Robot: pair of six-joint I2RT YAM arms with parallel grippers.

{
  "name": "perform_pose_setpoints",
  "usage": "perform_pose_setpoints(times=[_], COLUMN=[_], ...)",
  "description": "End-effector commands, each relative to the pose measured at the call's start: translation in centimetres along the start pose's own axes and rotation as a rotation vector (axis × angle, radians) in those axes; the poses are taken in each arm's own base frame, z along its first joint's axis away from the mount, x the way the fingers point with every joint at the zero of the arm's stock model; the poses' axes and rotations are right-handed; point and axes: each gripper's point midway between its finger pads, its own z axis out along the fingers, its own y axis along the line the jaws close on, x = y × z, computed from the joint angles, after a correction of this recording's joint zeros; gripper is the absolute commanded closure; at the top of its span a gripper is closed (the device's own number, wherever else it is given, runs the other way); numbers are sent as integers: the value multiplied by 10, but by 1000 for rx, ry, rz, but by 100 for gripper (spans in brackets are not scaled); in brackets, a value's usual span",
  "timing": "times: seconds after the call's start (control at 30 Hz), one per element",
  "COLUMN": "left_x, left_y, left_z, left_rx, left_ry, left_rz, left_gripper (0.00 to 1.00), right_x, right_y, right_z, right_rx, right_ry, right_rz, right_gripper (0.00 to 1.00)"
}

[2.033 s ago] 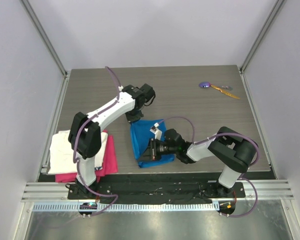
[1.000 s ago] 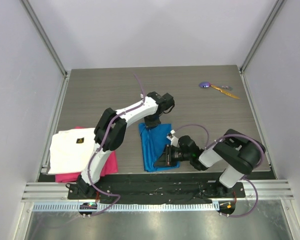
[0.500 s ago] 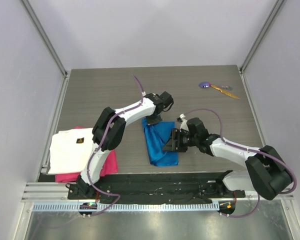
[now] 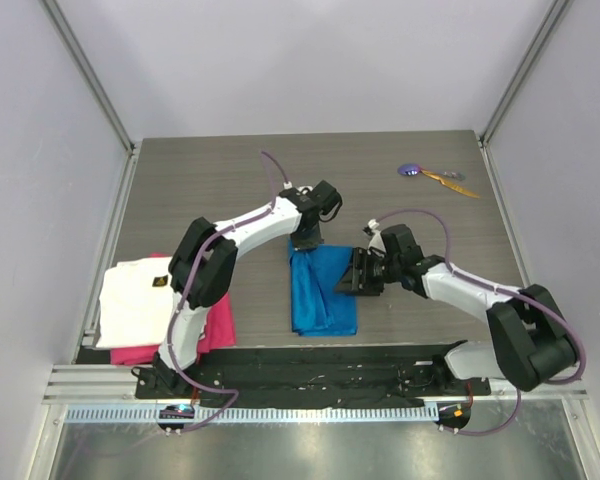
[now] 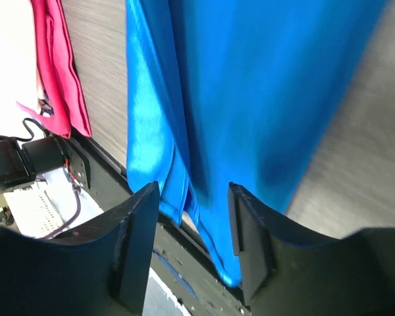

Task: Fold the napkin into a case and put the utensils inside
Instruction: Fold the lower triangle-folded napkin at the center of the board.

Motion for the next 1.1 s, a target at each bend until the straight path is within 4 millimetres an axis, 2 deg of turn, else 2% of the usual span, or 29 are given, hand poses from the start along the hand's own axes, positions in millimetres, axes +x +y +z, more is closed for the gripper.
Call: perform_pose_setpoints(times=[0.0,0.07,0.1,0.27,0.57,0.63,0.83,0.93,1.0,1.07], left_x=[-9,-4,-1,7,11,11,11,8,6,6], left_y=[-16,-17,-18,-24,-38,-40,-42,-40,-40,-40], left_z=[-28,-27,-26,-19,-9,-5,1,-8,-16,-22], left_rx=[129,137,140,149,194,196,201,228,257,271], left_ry=[-16,2,11,34,52,52,44,13,-6,-9], left_rz=[28,35,42,54,56,59,72,63,52,48], left_gripper=[100,100,100,100,100,98,79,63,55,53], right_x=[-27,-30,-34,-50,-64,-67,-71,-73,-73,-71], right_y=[10,4,3,0,-12,-14,-16,-19,-20,-25], right_z=[13,24,27,39,65,69,72,70,71,72], right_rx=[-41,-32,-32,-17,7,16,29,37,37,44], right_ry=[-42,-37,-44,-70,-46,-46,-39,-43,-38,-30], right_rz=[-49,-40,-41,-58,-55,-58,-69,-66,-66,-61], right_gripper=[56,61,67,78,82,82,82,82,82,83])
